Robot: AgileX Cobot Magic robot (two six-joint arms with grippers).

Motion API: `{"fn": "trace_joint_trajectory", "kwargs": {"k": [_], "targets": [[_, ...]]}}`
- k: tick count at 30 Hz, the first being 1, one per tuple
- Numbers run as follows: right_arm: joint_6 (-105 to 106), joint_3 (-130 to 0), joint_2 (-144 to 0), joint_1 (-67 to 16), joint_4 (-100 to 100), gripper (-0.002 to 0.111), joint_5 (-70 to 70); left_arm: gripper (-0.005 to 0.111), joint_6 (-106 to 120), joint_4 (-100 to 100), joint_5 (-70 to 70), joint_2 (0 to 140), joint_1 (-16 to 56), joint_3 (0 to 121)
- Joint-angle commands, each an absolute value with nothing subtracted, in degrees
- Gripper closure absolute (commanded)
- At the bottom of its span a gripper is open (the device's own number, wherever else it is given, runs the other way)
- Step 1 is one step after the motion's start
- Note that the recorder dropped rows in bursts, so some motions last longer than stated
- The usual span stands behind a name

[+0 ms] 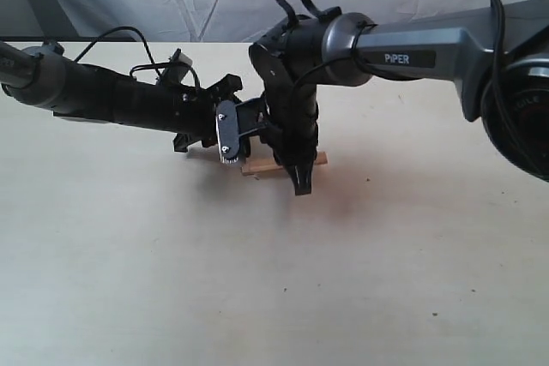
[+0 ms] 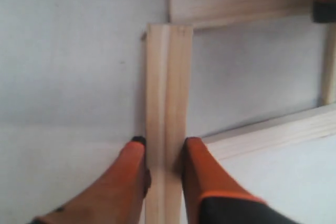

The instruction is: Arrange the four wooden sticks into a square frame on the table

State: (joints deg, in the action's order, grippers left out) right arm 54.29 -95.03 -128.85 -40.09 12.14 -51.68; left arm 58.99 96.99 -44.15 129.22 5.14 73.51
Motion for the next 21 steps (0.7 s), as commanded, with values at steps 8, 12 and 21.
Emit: {"fn": "trace_joint_trajectory", "kwargs": {"k": [8, 12, 21], "targets": [[61.5, -95.1, -130.3, -38.3, 10.0, 0.108, -42.9, 0.064, 58.9, 96.8, -45.2, 129.4, 5.2, 73.6], [61.8, -95.1, -131.5, -38.3, 9.9, 0.108, -41.8, 0.064, 58.9, 96.1, -45.6, 129.4, 5.2, 73.6], [61.9, -95.1, -131.7, -38.3, 9.9, 0.108, -42.0, 0.064, 58.9, 95.9, -45.6, 129.4, 5.2, 73.6]]}}
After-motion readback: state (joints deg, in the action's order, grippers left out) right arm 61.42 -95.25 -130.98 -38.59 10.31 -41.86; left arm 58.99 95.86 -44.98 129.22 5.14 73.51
